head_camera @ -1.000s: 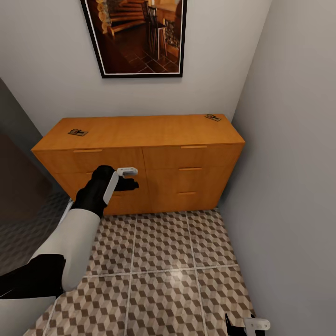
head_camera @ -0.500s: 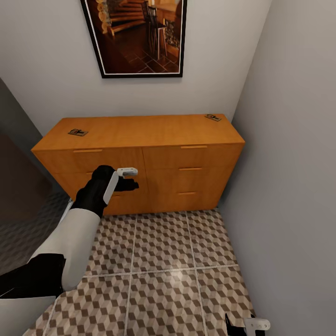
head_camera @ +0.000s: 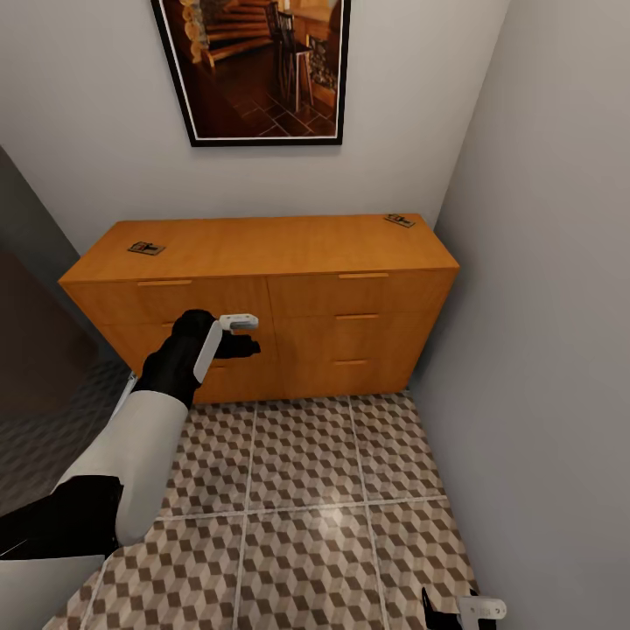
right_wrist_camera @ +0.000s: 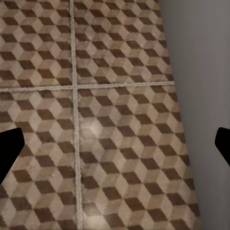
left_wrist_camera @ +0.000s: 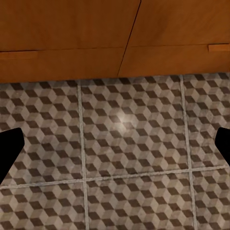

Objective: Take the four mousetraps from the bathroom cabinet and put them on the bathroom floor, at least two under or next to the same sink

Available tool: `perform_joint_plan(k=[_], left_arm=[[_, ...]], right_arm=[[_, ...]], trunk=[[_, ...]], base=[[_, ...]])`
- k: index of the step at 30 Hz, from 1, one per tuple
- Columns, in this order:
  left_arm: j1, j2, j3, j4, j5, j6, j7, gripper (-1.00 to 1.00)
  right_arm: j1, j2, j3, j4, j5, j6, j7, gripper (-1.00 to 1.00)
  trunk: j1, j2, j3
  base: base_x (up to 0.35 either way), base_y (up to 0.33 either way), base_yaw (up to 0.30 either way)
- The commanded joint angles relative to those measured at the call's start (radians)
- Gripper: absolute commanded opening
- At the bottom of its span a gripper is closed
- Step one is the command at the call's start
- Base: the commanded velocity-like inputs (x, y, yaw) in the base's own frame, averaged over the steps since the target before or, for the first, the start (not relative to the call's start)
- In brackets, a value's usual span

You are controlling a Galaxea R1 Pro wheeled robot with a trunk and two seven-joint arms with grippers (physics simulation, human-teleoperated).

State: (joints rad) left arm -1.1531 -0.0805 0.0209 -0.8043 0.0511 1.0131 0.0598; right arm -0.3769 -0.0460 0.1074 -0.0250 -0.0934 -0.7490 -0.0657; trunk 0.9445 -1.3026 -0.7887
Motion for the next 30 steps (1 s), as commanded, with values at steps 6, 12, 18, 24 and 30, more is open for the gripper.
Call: perform_joint_plan(k=[6,12,18,24,30], left_arm=[[0.000,0.000,0.001,-0.003,0.006,0.004,0.006,1.00],[0.000,-0.001,-0.002,-0.008,0.006,0.004,0.005,1.00],[0.000,0.000,-0.002,-0.009,0.007,0.004,0.005,1.00],[0.000,0.001,-0.002,-0.009,0.007,0.004,0.005,1.00],[0.000,0.001,-0.003,-0.009,0.007,0.004,0.005,1.00]], right_arm=[[0.000,0.000,0.009,0.000,-0.009,-0.003,-0.002,1.00],[0.000,0.000,0.009,0.000,-0.009,-0.003,-0.002,1.00],[0.000,0.001,0.009,-0.001,-0.009,-0.004,-0.002,1.00],[0.000,0.001,0.009,-0.001,-0.009,-0.004,-0.002,1.00],[0.000,0.002,0.009,-0.001,-0.009,-0.004,-0.002,1.00]], trunk=[[0.000,0.000,-0.001],[0.000,0.000,-0.001],[0.000,0.000,0.003],[0.000,0.000,0.011],[0.000,0.000,0.021]], base=[[0.000,0.000,0.000],[0.000,0.000,0.000],[0.000,0.000,0.000],[0.000,0.000,0.000],[0.000,0.000,0.000]])
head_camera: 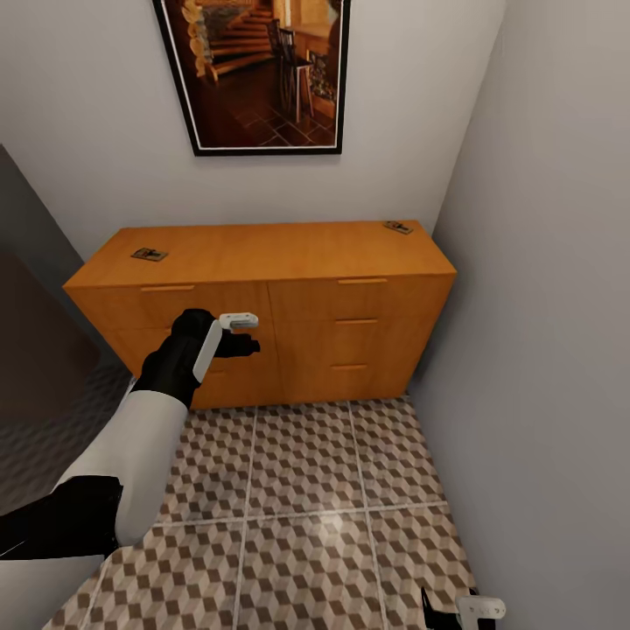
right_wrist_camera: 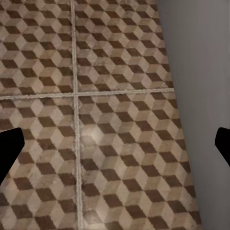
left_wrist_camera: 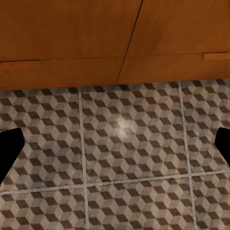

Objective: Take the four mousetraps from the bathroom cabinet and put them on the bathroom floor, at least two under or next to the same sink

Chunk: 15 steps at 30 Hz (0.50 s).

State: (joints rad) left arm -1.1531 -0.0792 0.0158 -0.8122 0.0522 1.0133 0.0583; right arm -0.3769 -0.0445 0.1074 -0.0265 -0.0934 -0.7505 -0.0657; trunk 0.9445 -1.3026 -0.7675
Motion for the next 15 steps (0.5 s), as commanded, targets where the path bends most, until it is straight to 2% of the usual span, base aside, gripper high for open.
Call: perform_joint_plan(k=[1,15], left_arm=[[0.000,-0.001,0.002,-0.001,0.006,0.004,0.006,1.00],[0.000,-0.001,0.001,-0.001,0.006,0.004,0.006,1.00]], right_arm=[[0.000,0.000,0.009,0.000,-0.009,-0.003,-0.002,1.00],[0.000,0.000,0.009,0.000,-0.009,-0.003,-0.002,1.00]], trunk=[[0.000,0.000,0.001],[0.000,0.000,0.023]], base=[[0.000,0.000,0.000],[0.000,0.000,0.000]])
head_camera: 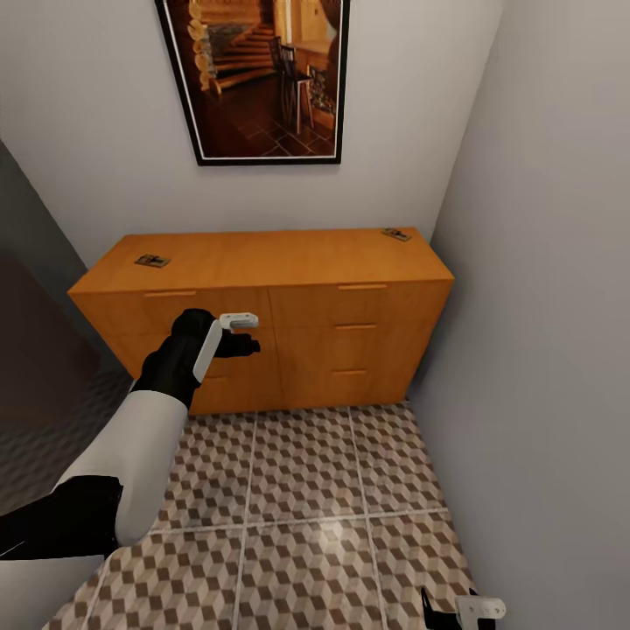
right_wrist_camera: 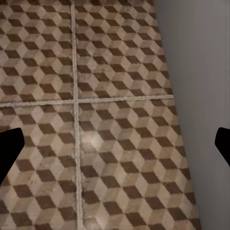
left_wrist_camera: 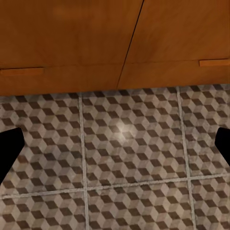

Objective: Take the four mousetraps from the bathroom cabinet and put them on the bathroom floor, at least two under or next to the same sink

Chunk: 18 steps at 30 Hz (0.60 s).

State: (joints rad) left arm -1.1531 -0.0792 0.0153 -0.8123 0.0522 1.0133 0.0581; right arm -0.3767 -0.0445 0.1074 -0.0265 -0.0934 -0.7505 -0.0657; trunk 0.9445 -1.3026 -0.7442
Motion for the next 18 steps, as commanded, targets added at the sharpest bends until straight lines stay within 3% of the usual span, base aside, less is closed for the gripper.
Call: perform_joint_plan(k=[1,18], left_arm=[[0.000,-0.001,0.002,-0.001,0.006,0.004,0.006,1.00],[0.000,-0.001,-0.002,0.000,0.006,0.004,0.006,1.00]], right_arm=[[0.000,0.000,0.009,0.000,-0.009,-0.003,-0.002,1.00],[-0.001,0.000,0.009,0.000,-0.009,-0.003,-0.002,1.00]], trunk=[[0.000,0.000,0.001],[0.000,0.000,0.027]], base=[[0.000,0.000,0.000],[0.000,0.000,0.000]])
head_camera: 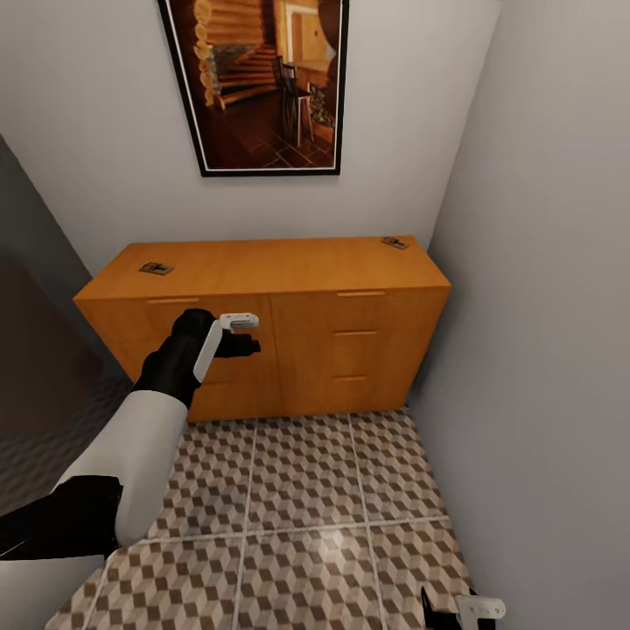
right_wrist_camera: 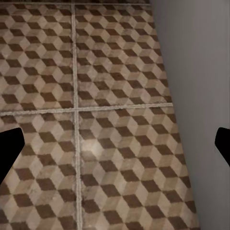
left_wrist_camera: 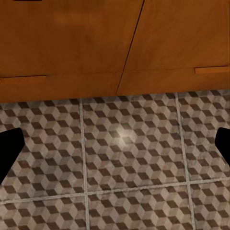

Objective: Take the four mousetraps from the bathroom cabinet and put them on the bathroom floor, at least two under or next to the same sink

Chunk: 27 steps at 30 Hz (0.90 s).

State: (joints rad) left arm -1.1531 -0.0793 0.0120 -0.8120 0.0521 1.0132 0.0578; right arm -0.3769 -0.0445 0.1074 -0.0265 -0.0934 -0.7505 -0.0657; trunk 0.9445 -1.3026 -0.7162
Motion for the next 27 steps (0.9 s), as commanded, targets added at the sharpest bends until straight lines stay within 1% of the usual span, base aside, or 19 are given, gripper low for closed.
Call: perform_joint_plan(k=[1,27], left_arm=[[-0.001,-0.001,0.001,-0.001,0.006,0.004,0.006,1.00],[-0.001,0.000,-0.001,-0.001,0.006,0.004,0.005,1.00]], right_arm=[[0.000,0.000,0.009,0.000,-0.009,-0.003,-0.002,1.00],[0.000,0.000,0.009,0.000,-0.009,-0.003,-0.002,1.00]], trunk=[[0.000,0.000,0.001],[0.000,0.000,0.041]], base=[[0.000,0.000,0.000],[0.000,0.000,0.000]])
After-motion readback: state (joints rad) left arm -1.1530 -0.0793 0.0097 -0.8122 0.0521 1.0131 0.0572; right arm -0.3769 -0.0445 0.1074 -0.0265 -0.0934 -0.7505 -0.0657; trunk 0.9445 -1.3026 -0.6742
